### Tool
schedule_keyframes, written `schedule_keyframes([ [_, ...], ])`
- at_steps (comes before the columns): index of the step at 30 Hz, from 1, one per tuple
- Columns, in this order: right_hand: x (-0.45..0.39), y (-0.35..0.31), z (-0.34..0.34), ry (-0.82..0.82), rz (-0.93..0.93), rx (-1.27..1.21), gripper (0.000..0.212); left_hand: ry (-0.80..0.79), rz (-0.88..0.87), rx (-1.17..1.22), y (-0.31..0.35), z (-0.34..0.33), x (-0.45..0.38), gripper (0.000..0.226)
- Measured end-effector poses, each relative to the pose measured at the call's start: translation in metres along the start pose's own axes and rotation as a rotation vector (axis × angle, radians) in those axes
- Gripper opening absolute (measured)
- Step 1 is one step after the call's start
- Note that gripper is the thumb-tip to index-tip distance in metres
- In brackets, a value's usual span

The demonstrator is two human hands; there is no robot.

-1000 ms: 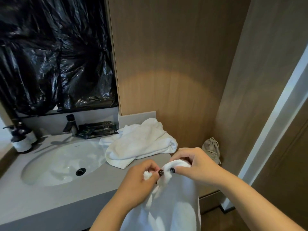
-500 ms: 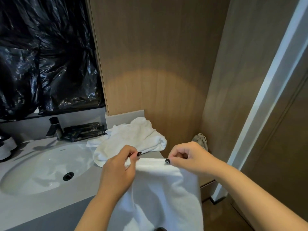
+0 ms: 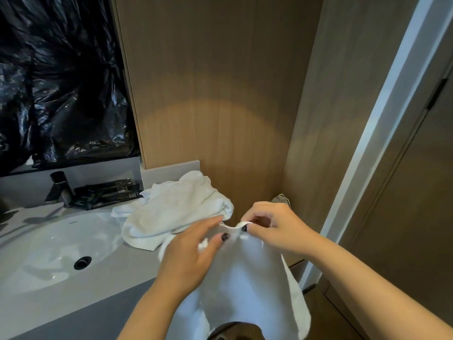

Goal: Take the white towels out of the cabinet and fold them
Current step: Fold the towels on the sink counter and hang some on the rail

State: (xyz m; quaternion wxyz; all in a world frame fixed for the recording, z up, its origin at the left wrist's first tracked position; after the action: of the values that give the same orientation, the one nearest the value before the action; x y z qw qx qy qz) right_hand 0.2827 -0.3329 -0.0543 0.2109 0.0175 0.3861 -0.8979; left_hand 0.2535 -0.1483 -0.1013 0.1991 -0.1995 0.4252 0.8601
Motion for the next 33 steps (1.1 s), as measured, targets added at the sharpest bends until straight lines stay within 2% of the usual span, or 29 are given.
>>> schedule_keyframes([
  [2,-0.002,-0.007,-0.002,0.035,0.032,-0.001,0.010,-0.062,-0.011,0.038,0.007,-0.016,0.000,0.019],
  [3,-0.002,-0.009,-0.002,0.043,0.039,0.001,0.010,-0.044,0.000,0.046,0.008,-0.019,0.000,0.009],
  [4,-0.002,-0.009,-0.003,0.036,0.036,0.008,0.010,0.001,0.013,0.039,0.008,-0.018,0.001,0.007],
  [8,0.004,0.001,-0.012,-0.126,-0.037,0.119,0.013,0.083,0.102,-0.003,-0.008,-0.005,0.003,0.012],
  [11,0.004,0.009,-0.019,-0.248,-0.065,0.334,0.017,0.124,0.187,-0.011,-0.016,0.002,0.007,0.012],
  [13,0.002,0.019,-0.017,-0.267,-0.087,0.444,0.021,0.176,0.270,-0.011,-0.027,0.011,0.012,0.012],
  [15,0.002,0.034,-0.008,-0.215,-0.157,0.465,0.024,0.252,0.336,-0.030,-0.039,0.027,0.017,0.012],
  [22,-0.002,0.043,0.006,-0.066,-0.189,0.193,0.022,0.318,0.408,-0.041,-0.051,0.043,0.020,0.013],
  [25,-0.005,0.051,0.016,-0.041,-0.274,0.200,0.029,0.411,0.458,-0.058,-0.060,0.055,0.022,0.021],
  [29,-0.002,0.063,0.016,-0.038,-0.371,0.208,0.026,0.493,0.500,-0.022,-0.062,0.055,0.027,0.014],
  [33,0.002,0.058,0.000,0.062,-0.401,-0.090,0.020,0.459,0.481,0.067,-0.055,0.036,0.028,0.027],
])
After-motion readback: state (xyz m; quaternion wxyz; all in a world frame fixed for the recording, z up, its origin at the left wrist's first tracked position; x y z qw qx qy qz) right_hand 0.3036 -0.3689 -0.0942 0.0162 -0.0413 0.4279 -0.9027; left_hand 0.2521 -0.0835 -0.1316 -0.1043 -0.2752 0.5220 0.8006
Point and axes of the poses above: each hand's wrist, its own x-axis away from the middle knuckle, its own z-axis out of the back of the hand, y = z × x, the point moved 6 cm from there along -x, towards the middle knuckle, and after that the axes turned 7 degrees about -z, right-handed, at the moved point
